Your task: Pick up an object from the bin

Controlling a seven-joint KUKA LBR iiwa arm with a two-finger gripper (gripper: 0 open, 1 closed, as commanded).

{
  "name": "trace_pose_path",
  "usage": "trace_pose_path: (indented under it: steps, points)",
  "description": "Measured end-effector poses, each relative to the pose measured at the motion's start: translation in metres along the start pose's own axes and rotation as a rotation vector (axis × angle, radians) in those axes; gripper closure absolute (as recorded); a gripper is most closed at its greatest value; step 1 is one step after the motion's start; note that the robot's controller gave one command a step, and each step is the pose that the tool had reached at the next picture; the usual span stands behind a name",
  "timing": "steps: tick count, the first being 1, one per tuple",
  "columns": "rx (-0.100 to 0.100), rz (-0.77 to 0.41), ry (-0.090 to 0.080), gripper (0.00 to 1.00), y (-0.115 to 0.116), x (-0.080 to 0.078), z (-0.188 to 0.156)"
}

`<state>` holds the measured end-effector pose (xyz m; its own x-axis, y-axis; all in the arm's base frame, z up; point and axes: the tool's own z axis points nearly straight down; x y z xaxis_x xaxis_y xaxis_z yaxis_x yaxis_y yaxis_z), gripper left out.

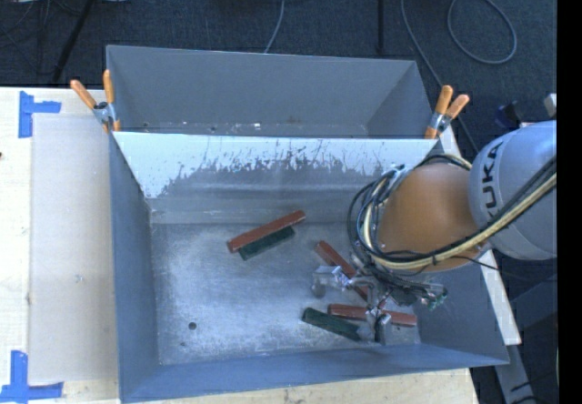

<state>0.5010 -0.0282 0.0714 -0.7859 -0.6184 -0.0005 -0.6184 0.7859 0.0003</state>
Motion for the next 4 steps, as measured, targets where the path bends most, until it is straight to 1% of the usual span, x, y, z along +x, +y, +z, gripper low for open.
trace_pose_path:
  steps: [1, 2, 3, 4]
  points:
    - [0.001, -0.003, -0.004, 1.0, 0.0, -0.001, -0.002]
    - [-0.001, -0.004, 0.0, 0.0, 0.001, 0.0, 0.0]
    - [-0.001, -0.006, 0.0, 1.0, 0.001, 0.0, 0.0]
    - [0.003, -0.45, -0.004, 1.0, 0.042, -0.001, 0.001]
